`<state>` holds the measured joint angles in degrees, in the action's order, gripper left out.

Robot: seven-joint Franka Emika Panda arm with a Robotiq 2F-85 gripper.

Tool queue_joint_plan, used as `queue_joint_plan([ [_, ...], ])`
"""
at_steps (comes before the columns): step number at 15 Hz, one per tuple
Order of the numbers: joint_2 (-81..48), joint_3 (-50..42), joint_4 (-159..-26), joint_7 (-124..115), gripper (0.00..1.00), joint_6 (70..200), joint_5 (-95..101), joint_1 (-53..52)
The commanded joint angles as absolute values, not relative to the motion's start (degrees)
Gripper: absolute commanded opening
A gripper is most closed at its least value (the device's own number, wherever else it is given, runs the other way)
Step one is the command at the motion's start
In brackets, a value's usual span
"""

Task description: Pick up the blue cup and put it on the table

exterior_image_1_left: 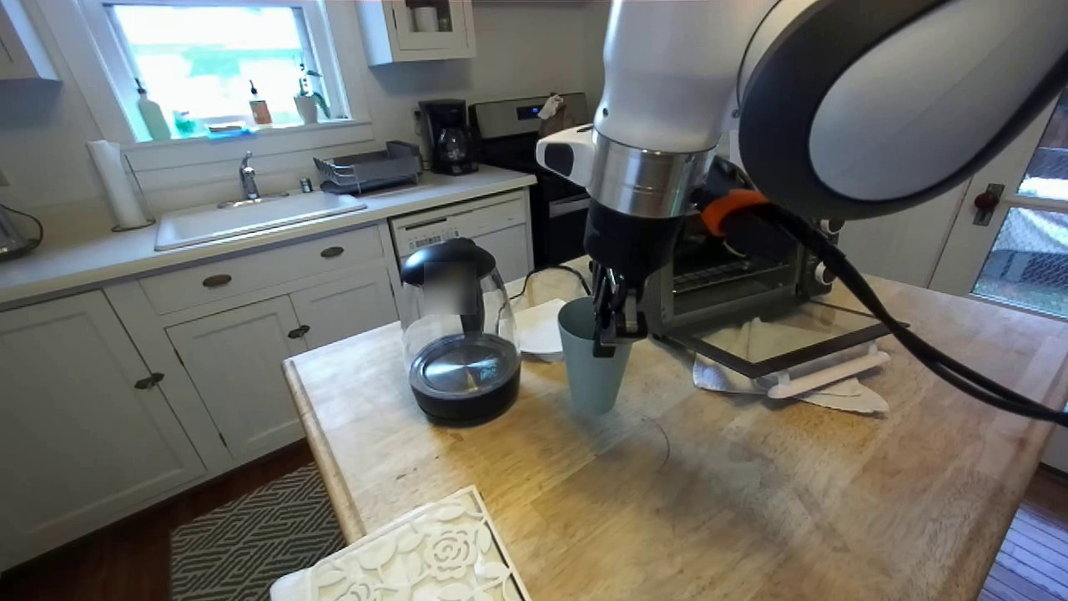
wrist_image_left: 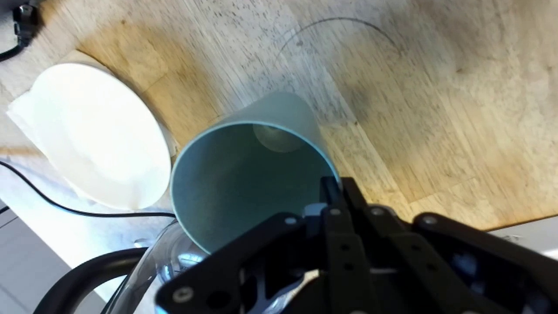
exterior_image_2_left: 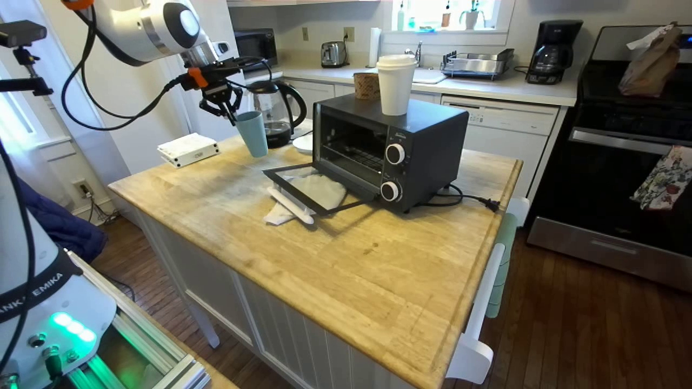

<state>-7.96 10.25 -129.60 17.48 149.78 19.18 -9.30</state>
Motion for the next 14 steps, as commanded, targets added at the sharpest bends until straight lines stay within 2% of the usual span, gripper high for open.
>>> queue_joint_plan([
  [1, -9.72, 8.63, -129.95, 13.19, 0.01, 155.49, 21.77, -9.50],
  [8, -12.07, 8.77, -130.63, 13.76, 0.01, 159.02, 17.84, -9.02],
  [9, -12.16, 8.85, -130.61, 13.87, 0.29, 158.85, 17.51, -9.01],
  [10, -12.11, 8.87, -130.52, 13.92, 0.29, 158.60, 17.40, -9.02],
  [11, -11.51, 8.92, -130.45, 13.99, 0.35, 158.04, 17.26, -9.03],
  [14, -7.00, 9.75, -130.52, 14.93, 0.57, 155.65, 16.06, -9.24],
])
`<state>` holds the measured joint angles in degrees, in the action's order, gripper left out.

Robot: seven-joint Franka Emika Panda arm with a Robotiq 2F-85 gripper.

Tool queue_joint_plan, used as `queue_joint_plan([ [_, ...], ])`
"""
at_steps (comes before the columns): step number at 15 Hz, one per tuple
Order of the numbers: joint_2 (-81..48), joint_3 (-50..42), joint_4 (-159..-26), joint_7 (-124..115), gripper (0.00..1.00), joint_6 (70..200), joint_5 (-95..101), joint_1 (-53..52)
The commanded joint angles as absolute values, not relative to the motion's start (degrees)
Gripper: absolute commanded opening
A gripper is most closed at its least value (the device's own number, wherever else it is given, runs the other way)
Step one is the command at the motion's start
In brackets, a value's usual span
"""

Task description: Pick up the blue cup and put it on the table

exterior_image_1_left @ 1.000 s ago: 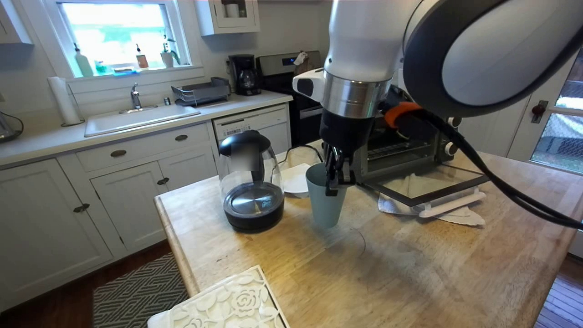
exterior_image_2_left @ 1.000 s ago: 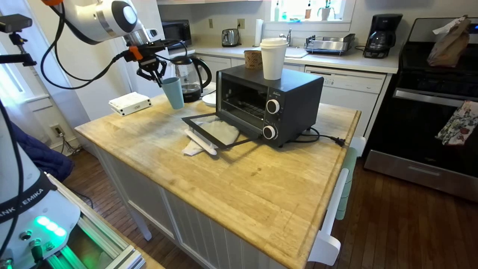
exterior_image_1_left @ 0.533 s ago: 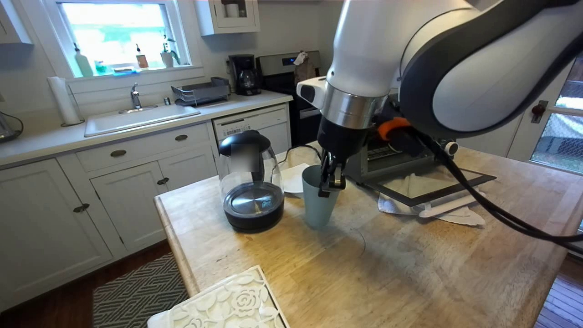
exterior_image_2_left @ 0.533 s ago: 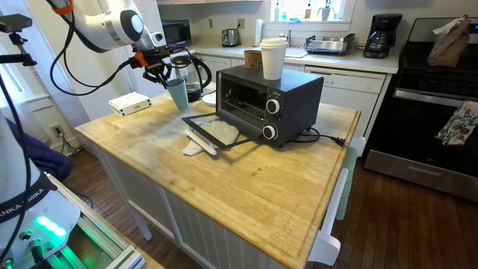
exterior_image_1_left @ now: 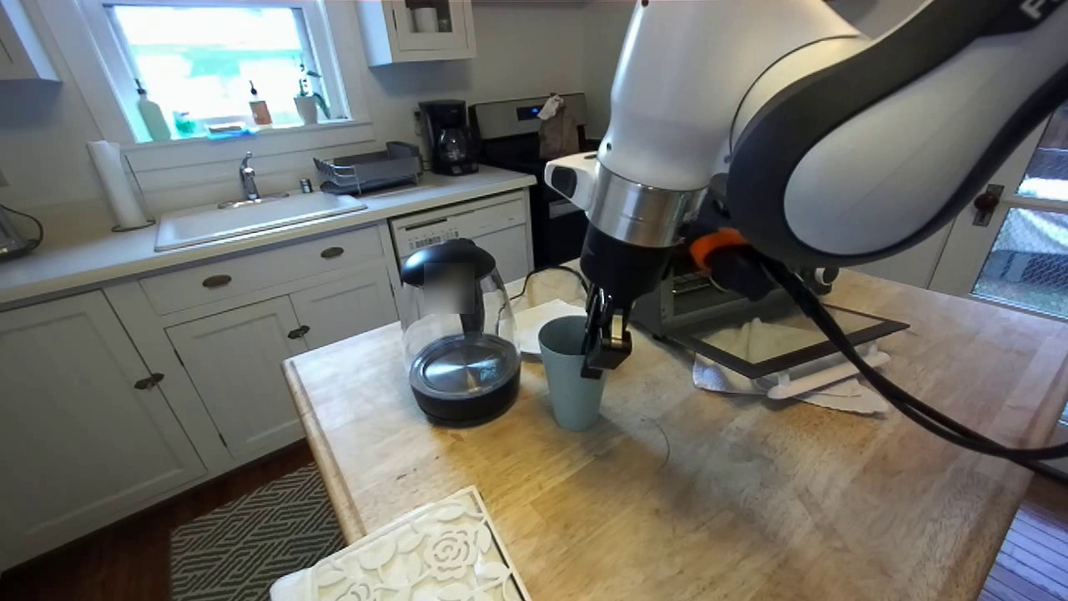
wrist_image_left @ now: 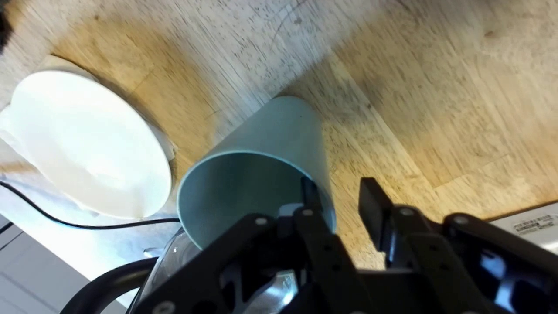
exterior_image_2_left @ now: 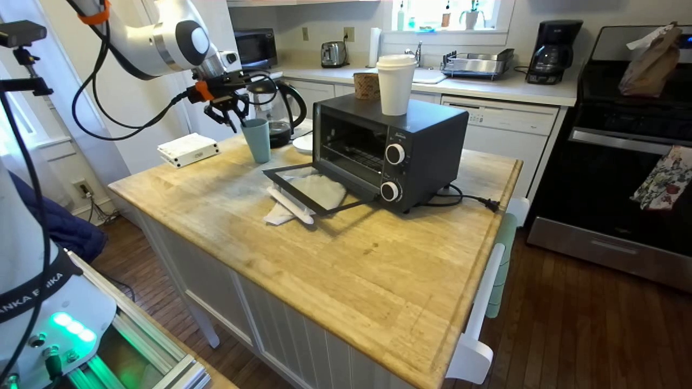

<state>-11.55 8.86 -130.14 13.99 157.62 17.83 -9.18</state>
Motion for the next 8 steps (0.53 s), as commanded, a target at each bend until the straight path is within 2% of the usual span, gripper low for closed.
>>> queue_joint_plan([
  [1, -4.88, 9.73, -130.47, 14.49, 0.63, 154.36, 17.00, -9.74],
  [6, 6.88, 11.46, -130.06, 14.26, 0.98, 145.61, 19.43, -11.23],
  [7, 8.65, 11.86, -129.98, 16.50, 1.00, 146.18, 19.03, -11.59],
  [8, 3.99, 11.49, -128.67, 14.83, 0.87, 147.52, 18.12, -11.09],
])
